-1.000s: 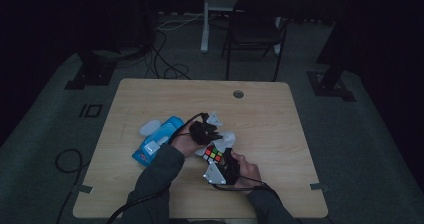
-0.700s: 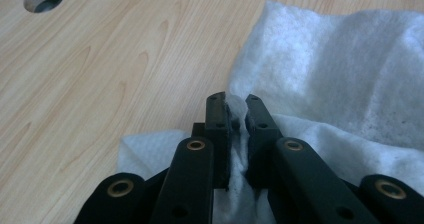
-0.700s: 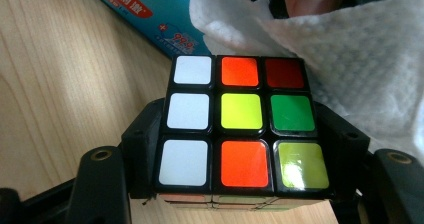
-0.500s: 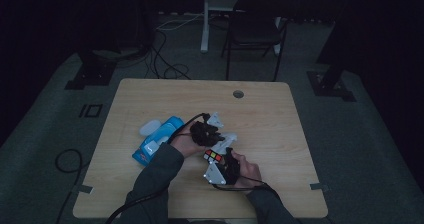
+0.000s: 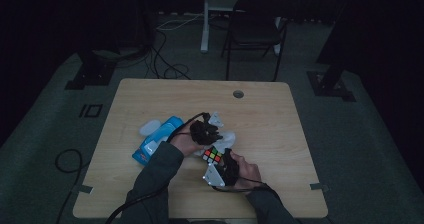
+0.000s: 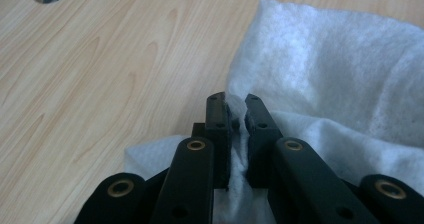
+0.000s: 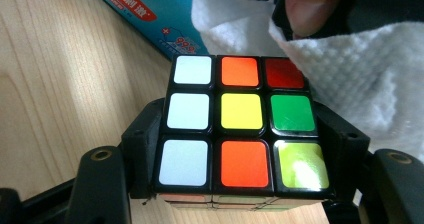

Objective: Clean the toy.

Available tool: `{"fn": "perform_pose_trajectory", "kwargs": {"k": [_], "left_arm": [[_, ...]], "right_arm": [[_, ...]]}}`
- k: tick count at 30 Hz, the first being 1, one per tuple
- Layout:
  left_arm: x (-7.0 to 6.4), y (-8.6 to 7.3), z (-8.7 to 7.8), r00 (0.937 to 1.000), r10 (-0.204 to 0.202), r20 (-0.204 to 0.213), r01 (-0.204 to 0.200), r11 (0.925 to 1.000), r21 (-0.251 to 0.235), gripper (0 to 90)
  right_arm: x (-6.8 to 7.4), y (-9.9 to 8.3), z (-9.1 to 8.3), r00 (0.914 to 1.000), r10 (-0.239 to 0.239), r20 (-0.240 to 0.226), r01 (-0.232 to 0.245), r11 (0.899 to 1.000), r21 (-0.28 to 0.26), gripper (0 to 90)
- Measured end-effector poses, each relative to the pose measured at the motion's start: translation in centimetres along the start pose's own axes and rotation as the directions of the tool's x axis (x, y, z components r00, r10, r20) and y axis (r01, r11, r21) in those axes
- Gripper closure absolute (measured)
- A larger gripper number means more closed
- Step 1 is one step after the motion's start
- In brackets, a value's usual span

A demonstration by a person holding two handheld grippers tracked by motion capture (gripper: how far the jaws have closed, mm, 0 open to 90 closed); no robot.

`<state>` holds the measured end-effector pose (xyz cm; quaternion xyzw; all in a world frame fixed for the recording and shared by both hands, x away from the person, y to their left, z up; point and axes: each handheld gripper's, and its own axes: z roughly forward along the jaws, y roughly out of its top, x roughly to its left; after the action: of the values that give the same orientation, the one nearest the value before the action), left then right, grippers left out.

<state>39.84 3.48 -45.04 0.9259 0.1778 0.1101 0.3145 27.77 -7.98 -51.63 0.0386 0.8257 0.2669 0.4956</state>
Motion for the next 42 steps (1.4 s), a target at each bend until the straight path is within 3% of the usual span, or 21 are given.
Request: {"fn": "perform_pose_trajectory", "kwargs": {"k": [6, 12, 16, 19, 22, 25, 34, 38, 42], "left_arm": [[0.8, -0.5, 0.3, 0.997, -0.028, -0.071, 0.031, 0.9987, 0.04, 84.8], [0.9, -0.7, 0.5, 0.9964, -0.042, -0.073, 0.045, 0.9982, 0.04, 84.9], [0.7, -0.3, 0.2, 0.9984, -0.041, -0.039, 0.041, 0.9991, 0.012, 84.9], [0.5, 0.0, -0.1, 0.9992, -0.038, 0.01, 0.038, 0.9991, -0.021, 84.9], [0.3, 0.3, -0.1, 0.9992, -0.019, 0.035, 0.02, 0.9997, -0.014, 84.9], [0.0, 0.5, 0.0, 0.9968, -0.007, 0.08, 0.008, 0.9998, -0.017, 85.3], [-0.5, 0.9, -0.2, 0.987, 0.014, 0.16, -0.006, 0.9988, -0.048, 85.8], [-0.9, 1.2, -0.3, 0.9876, 0.034, 0.153, -0.026, 0.9983, -0.051, 85.7], [-0.7, 1.1, -0.2, 0.9912, 0.02, 0.13, -0.014, 0.9986, -0.051, 85.8]], "right_arm": [[0.0, 0.0, -0.1, 0.9999, -0.007, 0.013, 0.007, 1.0, 0.0, 33.9], [-0.1, -0.1, 0.0, 1.0, -0.003, 0.009, 0.003, 1.0, 0.005, 33.9], [0.0, -0.1, 0.0, 1.0, -0.005, 0.004, 0.005, 1.0, 0.002, 34.0], [0.0, -0.2, 0.1, 1.0, -0.006, 0.002, 0.006, 1.0, 0.003, 33.9], [0.0, -0.2, 0.1, 1.0, -0.005, 0.004, 0.005, 1.0, 0.004, 33.9], [0.0, -0.1, 0.0, 1.0, -0.009, 0.002, 0.009, 1.0, 0.001, 33.9], [0.1, -0.1, 0.0, 0.9999, -0.017, 0.0, 0.017, 1.0, -0.006, 33.9], [0.1, -0.1, 0.0, 0.9999, -0.01, 0.002, 0.01, 1.0, -0.003, 33.9], [-0.1, -0.2, -0.1, 1.0, -0.005, 0.002, 0.005, 1.0, -0.006, 33.9]]}}
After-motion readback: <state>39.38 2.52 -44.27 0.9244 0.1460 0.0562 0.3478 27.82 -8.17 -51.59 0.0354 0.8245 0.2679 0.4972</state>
